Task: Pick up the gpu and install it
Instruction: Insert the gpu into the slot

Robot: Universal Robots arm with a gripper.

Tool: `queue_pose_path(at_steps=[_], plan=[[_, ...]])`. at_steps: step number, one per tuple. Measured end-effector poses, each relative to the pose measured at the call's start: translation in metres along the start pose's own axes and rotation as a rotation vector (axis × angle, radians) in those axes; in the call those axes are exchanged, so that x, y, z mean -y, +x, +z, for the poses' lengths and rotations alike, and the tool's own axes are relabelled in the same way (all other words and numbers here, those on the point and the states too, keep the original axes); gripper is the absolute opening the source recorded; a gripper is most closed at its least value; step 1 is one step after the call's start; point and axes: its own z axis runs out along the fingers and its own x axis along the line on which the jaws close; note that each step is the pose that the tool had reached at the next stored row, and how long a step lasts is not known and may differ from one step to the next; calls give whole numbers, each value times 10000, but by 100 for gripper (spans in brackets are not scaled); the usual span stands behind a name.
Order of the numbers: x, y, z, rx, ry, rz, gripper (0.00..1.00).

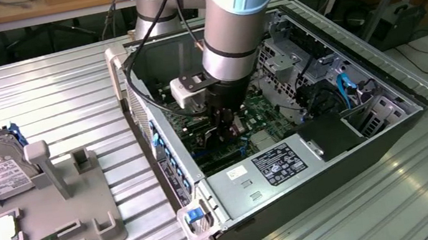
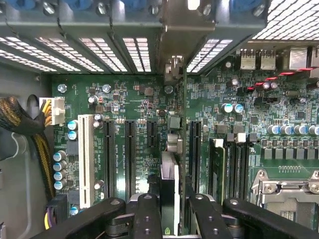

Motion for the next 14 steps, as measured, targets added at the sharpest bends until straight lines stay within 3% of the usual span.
queue_pose_path(at_steps=[5,6,7,8,9,11,14], plan=[[0,-1,9,23,9,1,27],[2,-7,29,71,32,2,29],[0,-3,15,31,14,3,34],[0,-1,11,25,12,2,34],[-1,-1,5,10,5,2,41],[-1,-2,-17,10,7,0,41],[-3,-12,-141,-25,8,1,41]])
